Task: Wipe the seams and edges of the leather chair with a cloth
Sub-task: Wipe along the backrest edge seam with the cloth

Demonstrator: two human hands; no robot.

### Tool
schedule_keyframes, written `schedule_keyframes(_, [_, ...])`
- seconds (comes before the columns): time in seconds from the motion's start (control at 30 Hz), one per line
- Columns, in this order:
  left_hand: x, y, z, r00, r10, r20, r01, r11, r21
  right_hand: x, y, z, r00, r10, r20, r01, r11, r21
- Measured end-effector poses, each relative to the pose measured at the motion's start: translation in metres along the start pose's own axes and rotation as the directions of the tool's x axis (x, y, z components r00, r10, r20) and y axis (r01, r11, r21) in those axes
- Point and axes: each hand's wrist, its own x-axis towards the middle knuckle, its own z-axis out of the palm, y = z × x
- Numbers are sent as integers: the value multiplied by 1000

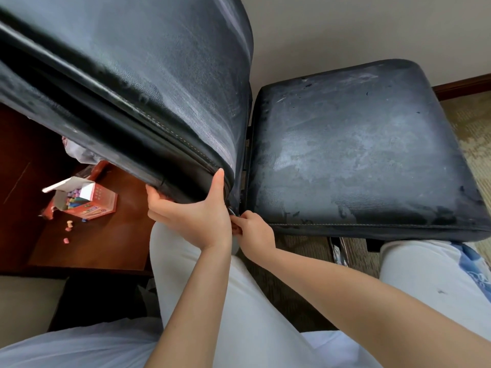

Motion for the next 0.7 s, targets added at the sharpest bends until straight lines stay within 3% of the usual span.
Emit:
schedule_keyframes(0.1, [-1,-1,1,1000,7,-5,-7,1000,8,-7,-10,-2,989,-51,-139,70,988,137])
schedule_keyframes(0.2, [-1,-1,2,1000,8,-11,-8,1000,13,-5,-12,0,995,-22,-94,37,987,157])
schedule_keyframes(0.43, [0,-3,2,1000,-2,-21,2,1000,5,6,-7,7,988,130,79,-135,989,57])
schedule_keyframes(0.57, [0,-3,1,1000,4,-18,-4,1000,17,13,-10,5,973,162,163,-138,979,-149])
schedule_keyframes(0.63, [0,-2,0,1000,14,-10,-14,999,30,10,-10,7,976,152,156,-119,972,-201])
schedule_keyframes(0.7, [1,-2,-1,1000,14,-1,-14,999,33,3,-6,10,981,167,102,-152,978,-146])
